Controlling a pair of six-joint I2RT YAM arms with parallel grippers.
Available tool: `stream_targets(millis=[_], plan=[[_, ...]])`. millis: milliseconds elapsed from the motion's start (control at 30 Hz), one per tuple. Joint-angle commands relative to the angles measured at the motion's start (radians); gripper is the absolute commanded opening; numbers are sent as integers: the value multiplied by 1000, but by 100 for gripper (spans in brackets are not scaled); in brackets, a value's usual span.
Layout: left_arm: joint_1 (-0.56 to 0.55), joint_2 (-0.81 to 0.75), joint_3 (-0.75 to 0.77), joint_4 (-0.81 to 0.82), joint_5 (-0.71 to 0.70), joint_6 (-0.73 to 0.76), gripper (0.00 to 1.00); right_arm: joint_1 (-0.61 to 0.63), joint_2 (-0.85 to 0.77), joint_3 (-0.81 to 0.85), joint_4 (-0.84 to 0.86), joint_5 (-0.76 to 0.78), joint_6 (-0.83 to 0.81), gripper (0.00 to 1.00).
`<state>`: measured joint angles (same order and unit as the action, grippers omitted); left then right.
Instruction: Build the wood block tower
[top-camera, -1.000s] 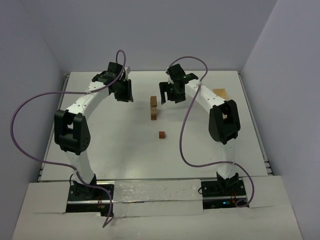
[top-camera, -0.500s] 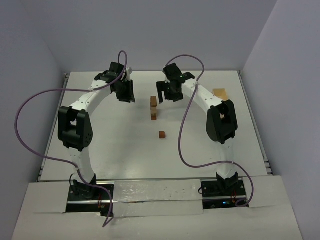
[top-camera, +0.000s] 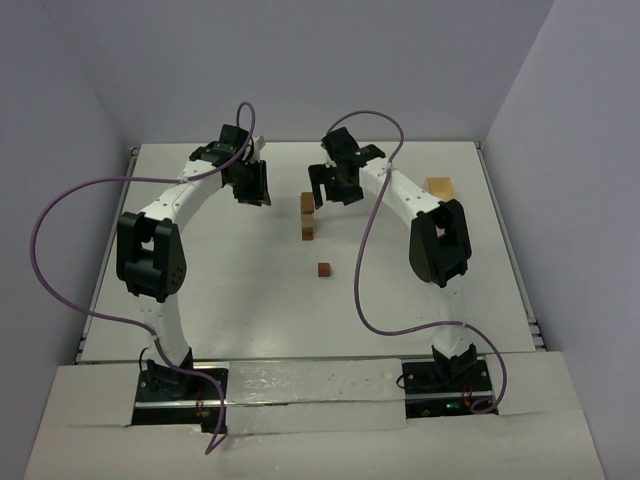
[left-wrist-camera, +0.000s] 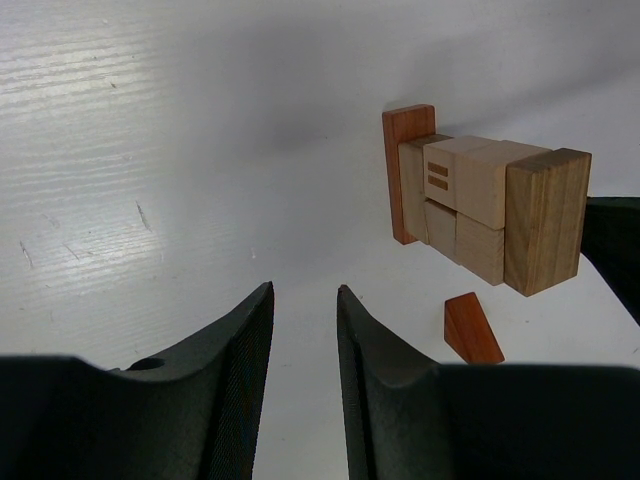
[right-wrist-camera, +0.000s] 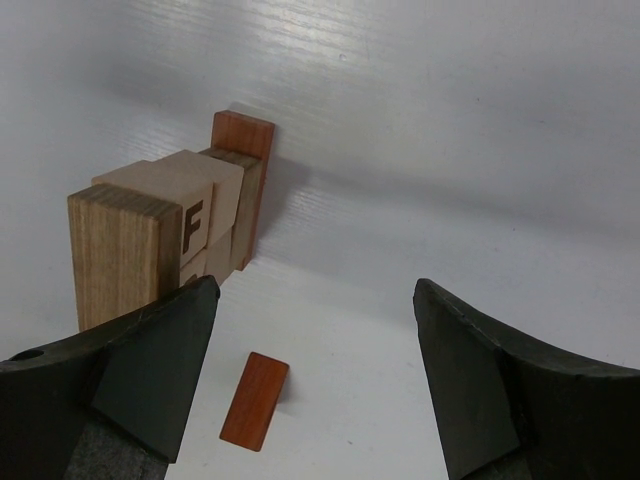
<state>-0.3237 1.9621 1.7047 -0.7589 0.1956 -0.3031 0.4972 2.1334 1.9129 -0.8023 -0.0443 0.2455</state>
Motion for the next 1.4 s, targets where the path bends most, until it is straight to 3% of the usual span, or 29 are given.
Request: stream_targets(millis=[0, 1033, 1367], plan=[[0, 0, 52, 1, 21, -4, 38, 18, -4, 55, -6, 15, -2, 86], [0, -13, 39, 6, 41, 7, 38, 23, -81, -38, 11, 34, -18, 88], [6, -164, -78, 72, 225, 47, 41, -37, -330, -287, 44, -130, -127, 94]])
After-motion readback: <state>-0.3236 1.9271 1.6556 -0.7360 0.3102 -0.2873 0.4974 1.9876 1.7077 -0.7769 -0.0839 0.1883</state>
